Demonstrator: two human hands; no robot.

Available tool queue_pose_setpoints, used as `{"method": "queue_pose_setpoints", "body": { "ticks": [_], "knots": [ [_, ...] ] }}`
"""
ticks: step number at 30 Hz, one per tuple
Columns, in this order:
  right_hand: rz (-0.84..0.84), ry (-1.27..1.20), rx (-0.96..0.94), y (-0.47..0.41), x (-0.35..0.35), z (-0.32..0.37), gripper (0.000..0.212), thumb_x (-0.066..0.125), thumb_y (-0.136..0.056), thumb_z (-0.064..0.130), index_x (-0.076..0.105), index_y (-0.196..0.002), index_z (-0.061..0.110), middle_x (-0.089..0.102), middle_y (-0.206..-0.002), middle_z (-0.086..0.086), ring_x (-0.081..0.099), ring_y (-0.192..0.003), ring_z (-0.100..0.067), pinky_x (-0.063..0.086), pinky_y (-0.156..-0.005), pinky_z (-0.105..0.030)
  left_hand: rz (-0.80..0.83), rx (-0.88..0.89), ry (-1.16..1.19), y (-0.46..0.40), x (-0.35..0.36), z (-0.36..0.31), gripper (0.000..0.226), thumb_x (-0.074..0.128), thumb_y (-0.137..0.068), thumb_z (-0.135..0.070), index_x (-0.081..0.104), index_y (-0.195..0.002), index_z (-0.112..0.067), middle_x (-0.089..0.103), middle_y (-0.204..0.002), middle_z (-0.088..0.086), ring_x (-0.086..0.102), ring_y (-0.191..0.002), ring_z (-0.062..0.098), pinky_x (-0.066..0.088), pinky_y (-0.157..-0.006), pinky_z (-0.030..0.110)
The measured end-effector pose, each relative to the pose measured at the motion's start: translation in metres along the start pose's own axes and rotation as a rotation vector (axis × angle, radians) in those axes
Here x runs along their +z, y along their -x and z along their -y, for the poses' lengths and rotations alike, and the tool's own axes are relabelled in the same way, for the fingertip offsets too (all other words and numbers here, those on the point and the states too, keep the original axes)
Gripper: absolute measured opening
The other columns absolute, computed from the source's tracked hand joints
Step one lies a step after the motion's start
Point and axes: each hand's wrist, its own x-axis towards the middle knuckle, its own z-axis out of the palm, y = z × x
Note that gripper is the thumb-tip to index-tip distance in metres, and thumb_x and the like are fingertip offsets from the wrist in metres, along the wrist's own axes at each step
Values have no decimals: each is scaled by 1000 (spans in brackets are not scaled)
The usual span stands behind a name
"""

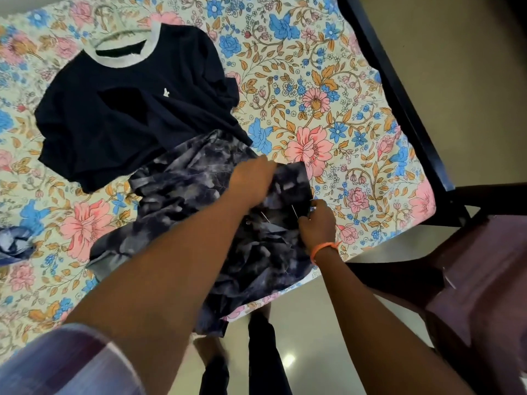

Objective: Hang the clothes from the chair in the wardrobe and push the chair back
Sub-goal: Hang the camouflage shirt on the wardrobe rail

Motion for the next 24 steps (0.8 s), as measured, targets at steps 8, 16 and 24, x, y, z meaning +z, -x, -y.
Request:
{"method": "queue_pose_setpoints", "body": {
  "ticks": [8, 16, 24],
  "knots": [
    [-67, 82, 21, -22, -10, 21, 46, 55, -84, -2, 50, -128, 7, 52, -126, -20, 54, -100, -38, 37, -71, -34, -613, -1106, 802, 70, 7, 114, 36, 41, -98, -7, 50, -129, 7, 51, -133, 27, 52, -118, 35, 39, -95, 38],
    [37, 276, -113, -54, 7, 59, 44, 57, -94, 26, 46, -136, 16, 46, -131, -17, 54, -111, -40, 48, -86, -44, -591, -1333, 496, 69, -28, 107, 73, 56, -91, -14, 19, -153, -9, 22, -155, 17, 31, -134, 37, 28, -107, 49],
    [60, 219, 20, -84, 7, 64, 16, 64, -87, 11, 59, -100, 2, 62, -96, -15, 62, -97, -33, 38, -68, -30, -31, -163, 158, 28, -4, 12, 58, 55, -95, -49, 39, -140, -16, 50, -137, 8, 46, -126, 27, 34, -104, 44]
  ]
}}
